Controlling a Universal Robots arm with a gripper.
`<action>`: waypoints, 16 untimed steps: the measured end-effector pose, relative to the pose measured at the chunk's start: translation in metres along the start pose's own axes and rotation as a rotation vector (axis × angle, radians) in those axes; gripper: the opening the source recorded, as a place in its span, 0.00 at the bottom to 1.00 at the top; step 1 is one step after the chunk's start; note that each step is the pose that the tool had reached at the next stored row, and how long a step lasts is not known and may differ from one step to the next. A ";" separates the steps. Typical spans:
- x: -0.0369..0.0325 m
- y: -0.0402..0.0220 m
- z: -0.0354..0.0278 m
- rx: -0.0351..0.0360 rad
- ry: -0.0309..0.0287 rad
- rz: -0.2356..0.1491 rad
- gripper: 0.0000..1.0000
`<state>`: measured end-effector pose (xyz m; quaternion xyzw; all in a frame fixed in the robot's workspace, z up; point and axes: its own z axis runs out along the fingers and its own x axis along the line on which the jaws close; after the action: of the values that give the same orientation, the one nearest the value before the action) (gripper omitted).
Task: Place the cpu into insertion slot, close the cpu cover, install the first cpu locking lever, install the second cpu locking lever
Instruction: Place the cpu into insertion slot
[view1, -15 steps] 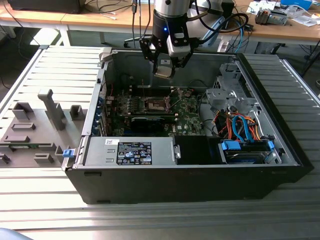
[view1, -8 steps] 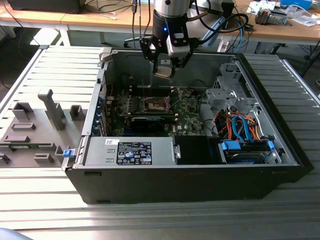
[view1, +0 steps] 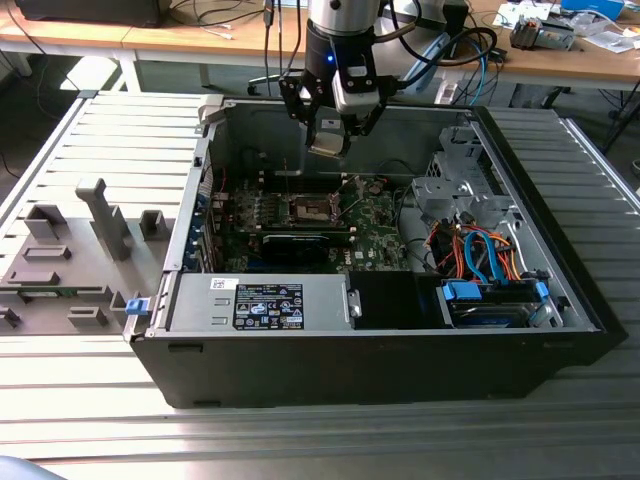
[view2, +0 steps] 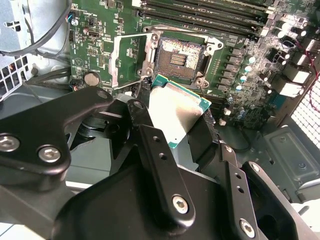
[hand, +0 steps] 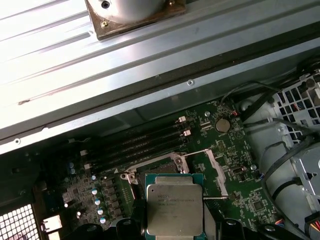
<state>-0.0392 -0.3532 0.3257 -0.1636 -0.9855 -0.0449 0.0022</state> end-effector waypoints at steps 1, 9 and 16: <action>0.0000 0.0000 0.0000 -0.0001 -0.0001 0.001 0.54; 0.0000 0.0000 0.0002 -0.0002 -0.0009 0.010 0.54; 0.0000 0.0000 0.0004 0.0045 -0.0047 0.032 0.54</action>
<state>-0.0392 -0.3532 0.3253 -0.1796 -0.9828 -0.0423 0.0009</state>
